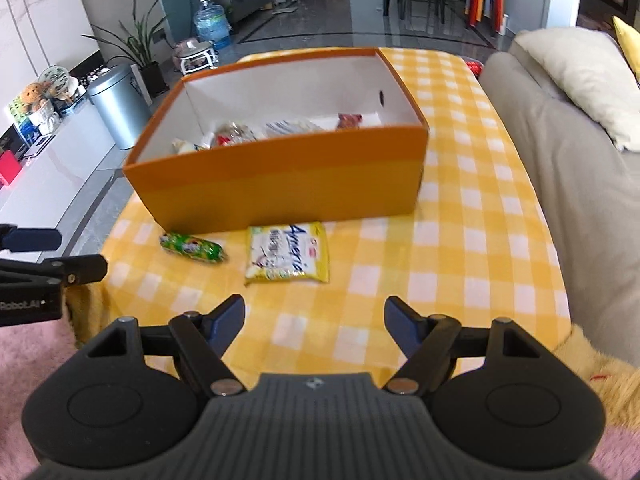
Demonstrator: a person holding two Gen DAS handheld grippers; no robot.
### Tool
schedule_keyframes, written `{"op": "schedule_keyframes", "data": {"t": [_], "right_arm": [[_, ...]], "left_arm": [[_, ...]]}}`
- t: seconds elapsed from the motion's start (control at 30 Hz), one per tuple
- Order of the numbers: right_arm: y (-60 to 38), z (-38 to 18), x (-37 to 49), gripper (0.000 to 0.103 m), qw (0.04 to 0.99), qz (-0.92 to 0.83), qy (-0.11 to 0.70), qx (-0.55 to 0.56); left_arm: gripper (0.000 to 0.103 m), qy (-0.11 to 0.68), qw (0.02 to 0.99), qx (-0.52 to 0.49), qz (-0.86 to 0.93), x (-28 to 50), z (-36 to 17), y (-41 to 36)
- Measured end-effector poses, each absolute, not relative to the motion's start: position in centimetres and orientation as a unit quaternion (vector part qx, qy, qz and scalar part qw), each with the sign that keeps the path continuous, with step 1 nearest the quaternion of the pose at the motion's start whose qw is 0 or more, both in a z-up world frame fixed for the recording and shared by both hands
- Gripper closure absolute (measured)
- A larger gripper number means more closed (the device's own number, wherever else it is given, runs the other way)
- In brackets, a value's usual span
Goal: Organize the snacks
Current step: 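Move the left tool toward the green sausage stick while the right tool approaches the Ameri packet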
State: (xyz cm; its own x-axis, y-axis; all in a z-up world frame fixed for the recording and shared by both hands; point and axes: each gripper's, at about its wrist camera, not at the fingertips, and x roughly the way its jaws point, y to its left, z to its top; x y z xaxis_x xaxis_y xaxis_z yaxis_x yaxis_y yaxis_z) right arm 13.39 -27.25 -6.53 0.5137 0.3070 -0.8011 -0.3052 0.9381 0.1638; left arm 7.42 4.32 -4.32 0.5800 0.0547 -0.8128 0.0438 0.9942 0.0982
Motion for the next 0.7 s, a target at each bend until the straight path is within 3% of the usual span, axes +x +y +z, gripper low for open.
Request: {"op": "schedule_keyframes", "data": {"t": [0.27, 0.37, 0.47, 0.7], "right_arm": [[-27.3, -8.2, 14.5, 0.030, 0.868, 0.180, 0.463, 0.014], [-27.1, -8.7, 15.2, 0.038, 0.867, 0.184, 0.463, 0.021], [-26.3, -9.3, 16.0, 0.038, 0.861, 0.192, 0.471, 0.023], [-24.0, -11.0, 18.1, 0.025, 0.846, 0.211, 0.489, 0.024]], "left_arm": [[0.024, 0.471, 0.882, 0.012, 0.006, 8.8, -5.1, 5.3], [0.025, 0.477, 0.879, -0.009, 0.006, 9.9, -5.6, 5.5], [0.025, 0.485, 0.875, -0.009, 0.009, 11.0, -6.4, 5.4], [0.024, 0.502, 0.862, -0.061, 0.038, 13.3, -8.0, 6.4]]}}
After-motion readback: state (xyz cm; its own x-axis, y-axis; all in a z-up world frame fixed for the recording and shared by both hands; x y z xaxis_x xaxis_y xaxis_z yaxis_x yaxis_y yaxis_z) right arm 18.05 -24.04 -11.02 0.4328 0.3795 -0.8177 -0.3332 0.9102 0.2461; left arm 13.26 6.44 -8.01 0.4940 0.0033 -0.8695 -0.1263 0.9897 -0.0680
